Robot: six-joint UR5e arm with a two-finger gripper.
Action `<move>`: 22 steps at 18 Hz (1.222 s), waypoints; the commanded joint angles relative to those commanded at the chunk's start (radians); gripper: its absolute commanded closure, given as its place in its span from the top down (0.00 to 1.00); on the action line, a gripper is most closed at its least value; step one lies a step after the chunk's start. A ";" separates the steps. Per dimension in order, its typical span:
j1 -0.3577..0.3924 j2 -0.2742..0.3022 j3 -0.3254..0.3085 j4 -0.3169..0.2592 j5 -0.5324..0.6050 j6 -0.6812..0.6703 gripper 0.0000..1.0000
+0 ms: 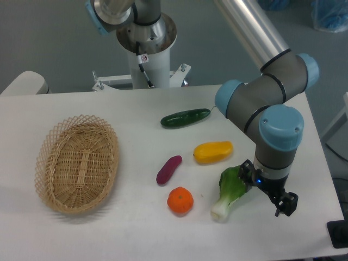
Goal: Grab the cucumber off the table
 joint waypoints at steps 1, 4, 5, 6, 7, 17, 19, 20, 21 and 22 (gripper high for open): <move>0.000 0.000 -0.002 0.002 0.000 0.000 1.00; 0.000 0.000 0.000 -0.002 0.000 -0.002 1.00; 0.000 0.000 0.000 -0.003 0.000 -0.003 1.00; -0.002 0.000 -0.002 -0.002 0.000 -0.015 1.00; -0.002 -0.002 -0.002 0.000 0.002 -0.031 1.00; -0.003 0.003 -0.044 0.101 -0.006 -0.110 1.00; -0.008 0.005 -0.045 0.095 -0.011 -0.115 1.00; -0.017 0.006 -0.044 0.095 -0.011 -0.120 1.00; -0.023 0.009 -0.044 0.091 -0.008 -0.121 1.00; -0.029 0.015 -0.046 0.084 -0.005 -0.121 1.00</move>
